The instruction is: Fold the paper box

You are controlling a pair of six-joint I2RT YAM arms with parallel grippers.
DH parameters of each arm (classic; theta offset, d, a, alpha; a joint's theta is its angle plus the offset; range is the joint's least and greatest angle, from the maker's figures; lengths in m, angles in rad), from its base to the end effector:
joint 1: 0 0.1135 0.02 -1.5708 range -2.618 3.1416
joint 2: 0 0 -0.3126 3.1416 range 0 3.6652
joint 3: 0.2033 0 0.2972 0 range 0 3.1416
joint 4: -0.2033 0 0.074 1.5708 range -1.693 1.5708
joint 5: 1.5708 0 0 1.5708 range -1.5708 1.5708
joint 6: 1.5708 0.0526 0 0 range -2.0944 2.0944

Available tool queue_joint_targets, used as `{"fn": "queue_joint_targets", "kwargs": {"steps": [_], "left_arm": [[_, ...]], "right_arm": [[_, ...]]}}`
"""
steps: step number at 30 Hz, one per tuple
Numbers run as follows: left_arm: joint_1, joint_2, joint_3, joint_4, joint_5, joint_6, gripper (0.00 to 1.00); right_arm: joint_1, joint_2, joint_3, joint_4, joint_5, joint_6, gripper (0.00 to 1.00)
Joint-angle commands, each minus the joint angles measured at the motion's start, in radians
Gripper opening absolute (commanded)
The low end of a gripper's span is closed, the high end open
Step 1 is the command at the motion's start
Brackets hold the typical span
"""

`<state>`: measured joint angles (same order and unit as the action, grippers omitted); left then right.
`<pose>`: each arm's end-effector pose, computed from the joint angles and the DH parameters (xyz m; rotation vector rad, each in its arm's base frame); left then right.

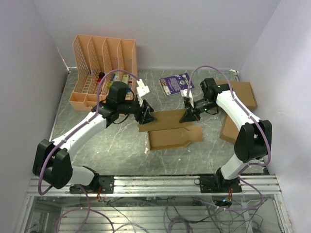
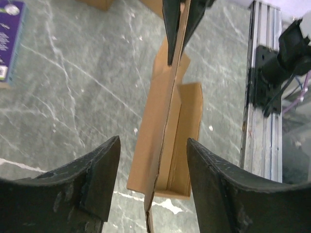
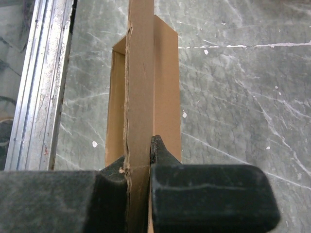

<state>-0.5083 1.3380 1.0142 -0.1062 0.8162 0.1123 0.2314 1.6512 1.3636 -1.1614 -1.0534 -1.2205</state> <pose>0.2809 -0.2004 0.3361 1.1026 1.6797 -1.0652 0.3335 0.1255 0.3008 -1.5936 1.6720 1.1147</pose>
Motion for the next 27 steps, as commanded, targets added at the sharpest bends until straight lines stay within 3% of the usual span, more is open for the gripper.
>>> {"fn": "queue_joint_targets", "kwargs": {"steps": [1, 6, 10, 14, 21, 24, 25, 26, 27], "left_arm": [[-0.025, 0.009, 0.021, -0.149, -0.030, 0.131, 0.66], [-0.025, -0.039, -0.049, -0.054, -0.069, 0.110, 0.66], [-0.027, -0.079, -0.149, 0.126, -0.060, 0.016, 0.65], [-0.030, -0.064, -0.131, 0.103, -0.061, 0.026, 0.49], [-0.033, -0.051, -0.125, 0.122, -0.065, 0.007, 0.08], [-0.034, -0.074, -0.140, 0.139, -0.101, 0.004, 0.07], [-0.034, -0.087, -0.151, 0.148, -0.125, 0.003, 0.07], [-0.034, -0.113, -0.162, 0.159, -0.166, -0.001, 0.07], [-0.035, -0.134, -0.181, 0.177, -0.203, -0.011, 0.07]], "right_arm": [[0.005, 0.006, 0.039, -0.036, 0.003, -0.009, 0.00], [0.006, 0.033, 0.071, -0.092, -0.014, -0.038, 0.00], [0.006, 0.034, 0.084, -0.097, -0.023, -0.038, 0.00], [0.005, 0.040, 0.102, -0.108, -0.025, -0.041, 0.00], [0.006, 0.039, 0.096, -0.089, -0.028, -0.022, 0.00], [0.005, 0.031, 0.100, -0.063, -0.014, 0.027, 0.01], [0.002, 0.026, 0.105, -0.042, -0.001, 0.065, 0.10], [-0.015, 0.014, 0.116, -0.018, 0.008, 0.100, 0.28], [-0.039, 0.009, 0.127, -0.001, 0.014, 0.138, 0.37]]}}
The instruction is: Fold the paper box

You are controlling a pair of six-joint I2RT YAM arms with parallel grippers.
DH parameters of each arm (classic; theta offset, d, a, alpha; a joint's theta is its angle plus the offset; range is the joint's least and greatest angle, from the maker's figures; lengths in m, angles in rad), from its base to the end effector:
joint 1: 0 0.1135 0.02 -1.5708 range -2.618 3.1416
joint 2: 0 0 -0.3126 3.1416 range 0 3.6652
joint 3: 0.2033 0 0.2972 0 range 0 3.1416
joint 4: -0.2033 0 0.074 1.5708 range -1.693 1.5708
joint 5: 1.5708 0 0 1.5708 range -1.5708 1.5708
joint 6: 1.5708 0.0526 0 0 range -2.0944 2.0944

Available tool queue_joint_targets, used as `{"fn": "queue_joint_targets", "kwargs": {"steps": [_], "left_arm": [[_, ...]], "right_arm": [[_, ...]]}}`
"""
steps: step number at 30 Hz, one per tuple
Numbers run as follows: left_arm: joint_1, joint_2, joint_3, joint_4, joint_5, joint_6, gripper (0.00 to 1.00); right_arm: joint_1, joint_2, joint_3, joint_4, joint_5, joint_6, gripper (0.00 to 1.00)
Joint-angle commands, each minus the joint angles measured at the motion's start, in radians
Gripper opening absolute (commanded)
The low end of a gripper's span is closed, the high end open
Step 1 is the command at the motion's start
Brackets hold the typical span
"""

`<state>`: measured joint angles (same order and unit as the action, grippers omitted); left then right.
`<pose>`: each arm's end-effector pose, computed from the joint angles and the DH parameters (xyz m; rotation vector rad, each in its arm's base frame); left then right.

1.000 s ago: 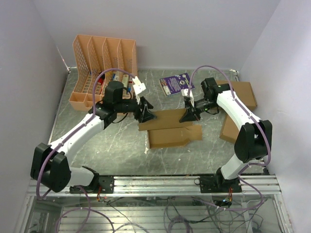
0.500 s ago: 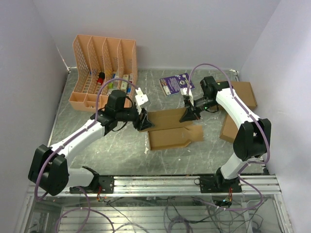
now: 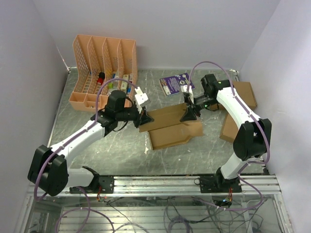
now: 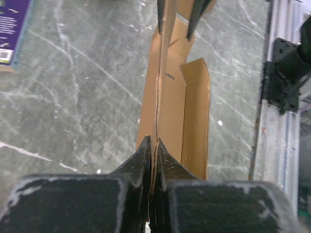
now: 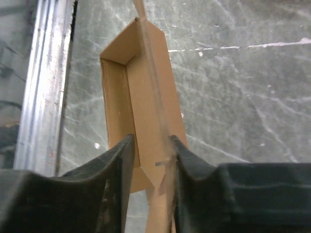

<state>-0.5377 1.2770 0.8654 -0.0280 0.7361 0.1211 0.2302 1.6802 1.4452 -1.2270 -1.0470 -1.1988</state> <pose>0.2589 -0.1955 0.3032 1.0928 1.7069 -1.0012 0.3421 0.1270 0.3151 -1.5791 1.7090 1.1291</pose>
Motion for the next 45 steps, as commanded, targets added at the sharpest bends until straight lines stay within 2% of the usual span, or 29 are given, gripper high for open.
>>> {"fn": "queue_joint_targets", "kwargs": {"steps": [1, 4, 6, 8, 12, 13, 17, 23, 26, 31, 35, 42, 45], "left_arm": [[-0.005, -0.098, -0.054, 0.122, -0.155, -0.037, 0.07], [-0.005, -0.160, -0.121, 0.196, -0.225, -0.120, 0.07], [-0.007, -0.199, -0.167, 0.235, -0.263, -0.197, 0.07], [-0.014, -0.241, -0.209, 0.264, -0.300, -0.243, 0.07], [-0.056, -0.338, -0.286, 0.306, -0.386, -0.248, 0.07], [-0.062, -0.349, -0.301, 0.304, -0.402, -0.239, 0.07], [-0.071, -0.336, -0.303, 0.271, -0.418, -0.208, 0.07], [-0.078, -0.299, -0.297, 0.308, -0.399, -0.209, 0.07], [-0.079, -0.293, -0.289, 0.320, -0.397, -0.220, 0.07], [-0.078, -0.294, -0.284, 0.311, -0.396, -0.211, 0.07], [-0.079, -0.287, -0.281, 0.312, -0.388, -0.217, 0.07], [-0.079, -0.292, -0.291, 0.343, -0.388, -0.229, 0.07], [-0.079, -0.283, -0.290, 0.355, -0.387, -0.241, 0.07]], "right_arm": [[-0.071, -0.033, 0.062, 0.072, 0.006, 0.144, 0.44], [-0.190, -0.064, 0.094, 0.085, -0.022, 0.180, 0.53], [-0.248, -0.104, 0.065, 0.109, -0.038, 0.148, 0.58], [-0.278, -0.177, -0.071, 0.211, -0.068, 0.098, 0.68], [-0.281, -0.362, -0.392, 0.449, -0.169, -0.192, 0.88], [-0.274, -0.376, -0.420, 0.462, -0.184, -0.246, 0.89], [-0.260, -0.279, -0.373, 0.508, -0.208, -0.240, 0.79], [-0.179, -0.281, -0.510, 0.943, -0.122, 0.008, 0.52], [-0.134, -0.277, -0.568, 1.081, -0.066, 0.085, 0.44], [-0.093, -0.266, -0.623, 1.197, 0.013, 0.156, 0.41], [-0.082, -0.259, -0.638, 1.288, 0.036, 0.231, 0.43], [-0.051, -0.209, -0.612, 1.245, 0.068, 0.187, 0.46], [-0.022, -0.206, -0.626, 1.261, 0.093, 0.188, 0.40]]}}
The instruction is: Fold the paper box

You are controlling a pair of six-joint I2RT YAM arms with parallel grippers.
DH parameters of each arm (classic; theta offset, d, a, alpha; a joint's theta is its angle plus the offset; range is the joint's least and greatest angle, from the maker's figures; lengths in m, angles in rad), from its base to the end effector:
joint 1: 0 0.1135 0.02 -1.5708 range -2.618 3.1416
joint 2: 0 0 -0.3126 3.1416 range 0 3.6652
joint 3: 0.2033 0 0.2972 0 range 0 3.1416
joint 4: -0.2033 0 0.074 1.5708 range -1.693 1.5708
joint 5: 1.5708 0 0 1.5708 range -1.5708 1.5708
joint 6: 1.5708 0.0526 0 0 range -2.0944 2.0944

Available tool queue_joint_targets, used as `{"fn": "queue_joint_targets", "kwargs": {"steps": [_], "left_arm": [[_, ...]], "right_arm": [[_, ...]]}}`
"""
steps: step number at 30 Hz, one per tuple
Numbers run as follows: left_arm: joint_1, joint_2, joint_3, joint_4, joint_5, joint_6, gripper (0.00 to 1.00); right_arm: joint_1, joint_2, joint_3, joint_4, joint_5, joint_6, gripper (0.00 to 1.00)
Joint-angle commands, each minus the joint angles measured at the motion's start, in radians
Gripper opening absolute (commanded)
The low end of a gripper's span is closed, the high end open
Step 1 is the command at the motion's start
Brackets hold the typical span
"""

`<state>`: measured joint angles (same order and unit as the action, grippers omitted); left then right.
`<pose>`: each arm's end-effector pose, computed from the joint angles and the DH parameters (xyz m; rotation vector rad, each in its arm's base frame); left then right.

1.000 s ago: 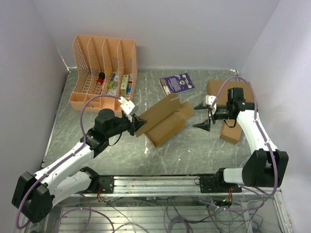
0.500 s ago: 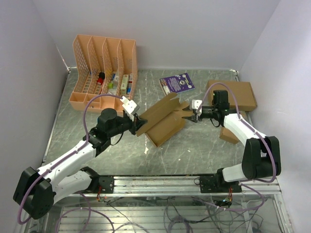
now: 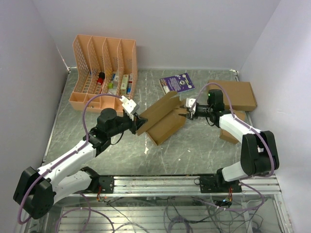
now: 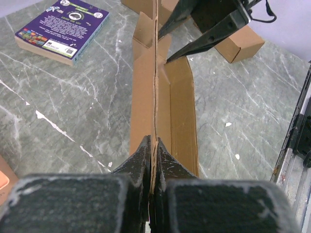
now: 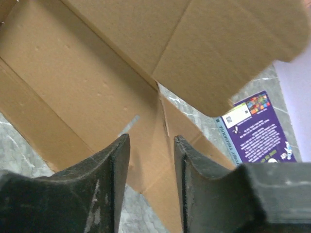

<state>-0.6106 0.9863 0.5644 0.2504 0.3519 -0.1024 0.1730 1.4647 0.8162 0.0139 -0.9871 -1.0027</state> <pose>0.2020 -0.1635 0.2887 0.7072 1.6605 -0.8217 0.3255 0.1014 0.2353 -1.4626 1.2761 0.5404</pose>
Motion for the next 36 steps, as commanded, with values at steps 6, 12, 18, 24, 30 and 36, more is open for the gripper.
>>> {"fn": "queue_joint_targets", "kwargs": {"steps": [6, 12, 18, 24, 30, 36], "left_arm": [[-0.005, 0.015, 0.002, 0.113, -0.011, -0.048, 0.07], [-0.006, 0.025, 0.005, 0.134, -0.020, -0.079, 0.07], [-0.011, 0.038, 0.006, 0.164, -0.009, -0.118, 0.07], [-0.020, 0.080, 0.015, 0.162, 0.013, -0.117, 0.07], [-0.020, 0.110, 0.017, 0.164, 0.026, -0.114, 0.07], [-0.020, 0.095, 0.035, 0.074, -0.144, -0.121, 0.07]], "right_arm": [[0.050, -0.021, -0.028, 0.033, 0.048, 0.005, 0.23], [0.072, -0.055, -0.047, 0.042, 0.066, 0.039, 0.09], [0.127, -0.043, -0.033, 0.096, 0.142, 0.166, 0.03], [0.178, -0.018, 0.010, 0.088, 0.239, 0.186, 0.02], [0.184, 0.002, 0.046, 0.034, 0.270, 0.149, 0.04], [0.117, -0.061, 0.080, -0.159, 0.159, 0.049, 0.26]]}}
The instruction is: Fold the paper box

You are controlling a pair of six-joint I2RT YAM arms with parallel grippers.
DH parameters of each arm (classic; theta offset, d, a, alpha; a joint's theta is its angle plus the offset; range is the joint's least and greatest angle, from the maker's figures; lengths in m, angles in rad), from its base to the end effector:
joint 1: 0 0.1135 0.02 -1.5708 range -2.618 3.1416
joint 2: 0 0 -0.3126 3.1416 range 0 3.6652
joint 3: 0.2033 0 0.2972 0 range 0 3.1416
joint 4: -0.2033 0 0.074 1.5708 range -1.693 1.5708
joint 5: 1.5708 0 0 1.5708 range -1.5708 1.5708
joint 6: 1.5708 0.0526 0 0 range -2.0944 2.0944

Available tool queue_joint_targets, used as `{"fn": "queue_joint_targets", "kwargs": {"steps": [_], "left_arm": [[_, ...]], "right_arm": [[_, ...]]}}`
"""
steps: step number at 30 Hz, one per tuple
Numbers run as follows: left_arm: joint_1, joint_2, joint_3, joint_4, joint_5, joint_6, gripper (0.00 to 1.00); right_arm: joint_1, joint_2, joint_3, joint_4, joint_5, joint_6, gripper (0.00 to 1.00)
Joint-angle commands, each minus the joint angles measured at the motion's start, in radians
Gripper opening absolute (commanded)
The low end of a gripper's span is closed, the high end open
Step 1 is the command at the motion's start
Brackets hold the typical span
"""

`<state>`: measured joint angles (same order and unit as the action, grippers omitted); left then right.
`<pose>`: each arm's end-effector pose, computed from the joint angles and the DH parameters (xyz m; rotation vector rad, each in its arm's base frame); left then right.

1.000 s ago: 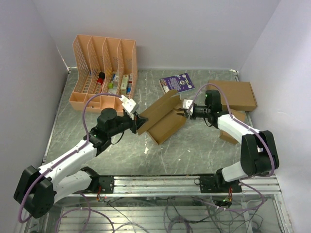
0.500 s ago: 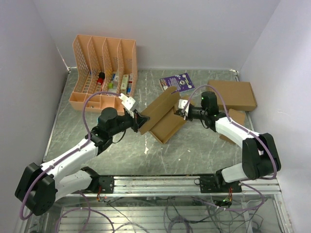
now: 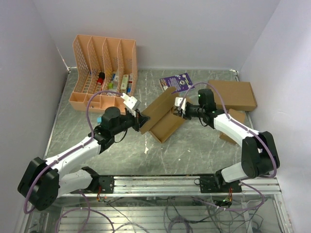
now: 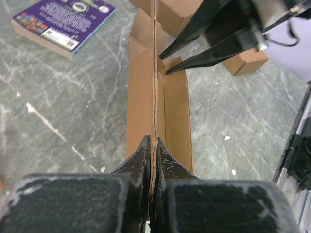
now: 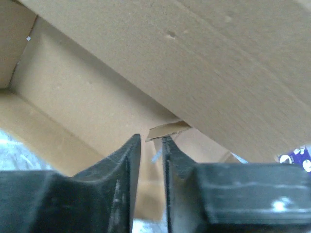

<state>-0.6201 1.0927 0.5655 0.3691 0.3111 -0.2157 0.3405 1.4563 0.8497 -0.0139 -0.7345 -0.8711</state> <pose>0.2189 -0.1761 0.2769 0.5934 1.7034 -0.8753 0.3178 0.1500 0.2417 -1.4721 1.4264 0.4753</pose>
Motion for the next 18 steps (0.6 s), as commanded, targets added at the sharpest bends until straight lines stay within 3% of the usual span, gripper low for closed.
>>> {"fn": "queue_joint_targets", "kwargs": {"steps": [1, 5, 9, 11, 14, 15, 18], "left_arm": [[-0.010, -0.017, 0.031, -0.048, -0.128, -0.007, 0.07], [-0.010, -0.036, 0.011, -0.029, -0.139, 0.020, 0.07], [-0.010, -0.070, 0.010, -0.040, -0.119, 0.070, 0.07], [-0.010, -0.091, 0.004, -0.042, -0.111, 0.088, 0.07], [-0.010, -0.109, -0.006, -0.035, -0.114, 0.095, 0.07], [-0.010, -0.114, -0.007, -0.033, -0.112, 0.094, 0.07], [-0.011, -0.122, -0.015, -0.023, -0.104, 0.084, 0.07]], "right_arm": [[-0.079, -0.071, 0.049, -0.172, -0.146, -0.106, 0.31], [-0.186, -0.111, 0.119, -0.345, -0.272, -0.077, 0.50], [-0.270, -0.082, 0.224, -0.537, -0.360, 0.039, 0.53], [-0.297, -0.086, 0.168, -0.396, -0.380, 0.261, 0.58], [-0.307, -0.135, -0.081, 0.042, -0.220, 0.770, 0.76], [-0.307, -0.141, -0.117, 0.127, -0.168, 0.825, 0.77], [-0.305, -0.099, -0.119, 0.167, -0.093, 0.909, 0.72]]}}
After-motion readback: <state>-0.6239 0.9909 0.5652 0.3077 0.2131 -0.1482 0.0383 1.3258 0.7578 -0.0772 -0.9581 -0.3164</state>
